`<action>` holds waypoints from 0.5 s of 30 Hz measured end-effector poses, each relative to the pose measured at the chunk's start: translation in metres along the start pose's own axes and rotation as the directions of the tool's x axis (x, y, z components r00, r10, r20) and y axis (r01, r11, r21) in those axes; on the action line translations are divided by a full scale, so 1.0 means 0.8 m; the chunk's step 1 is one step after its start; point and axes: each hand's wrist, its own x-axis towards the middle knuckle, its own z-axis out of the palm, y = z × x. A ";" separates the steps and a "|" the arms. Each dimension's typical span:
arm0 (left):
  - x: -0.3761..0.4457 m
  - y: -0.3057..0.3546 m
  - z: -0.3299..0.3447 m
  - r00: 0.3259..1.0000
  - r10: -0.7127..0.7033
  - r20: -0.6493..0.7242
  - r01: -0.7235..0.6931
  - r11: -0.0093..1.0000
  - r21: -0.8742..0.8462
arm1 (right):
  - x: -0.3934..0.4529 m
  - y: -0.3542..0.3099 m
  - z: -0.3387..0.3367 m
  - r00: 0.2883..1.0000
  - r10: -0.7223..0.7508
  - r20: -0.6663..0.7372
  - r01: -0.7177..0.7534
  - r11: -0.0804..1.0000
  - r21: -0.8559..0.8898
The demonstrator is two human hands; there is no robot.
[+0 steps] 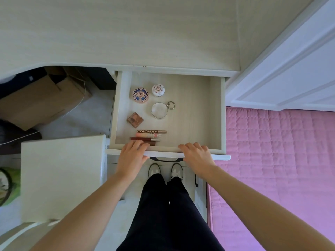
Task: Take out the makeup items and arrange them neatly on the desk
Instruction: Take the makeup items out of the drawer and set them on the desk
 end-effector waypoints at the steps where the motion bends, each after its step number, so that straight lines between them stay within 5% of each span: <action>1: 0.000 0.000 0.001 1.000 -0.006 0.004 0.006 1.000 -0.005 | 0.000 0.001 -0.001 1.000 -0.011 0.007 0.011 1.000 0.010; 7: 0.008 -0.001 -0.002 0.998 -0.042 -0.049 0.039 0.997 -0.061 | 0.012 0.014 -0.020 0.997 -0.073 0.034 0.066 0.981 0.181; 15: 0.087 -0.021 -0.020 0.988 -0.154 0.002 0.153 0.984 -0.095 | 0.081 0.014 -0.053 0.994 -0.105 -0.038 0.110 0.977 0.185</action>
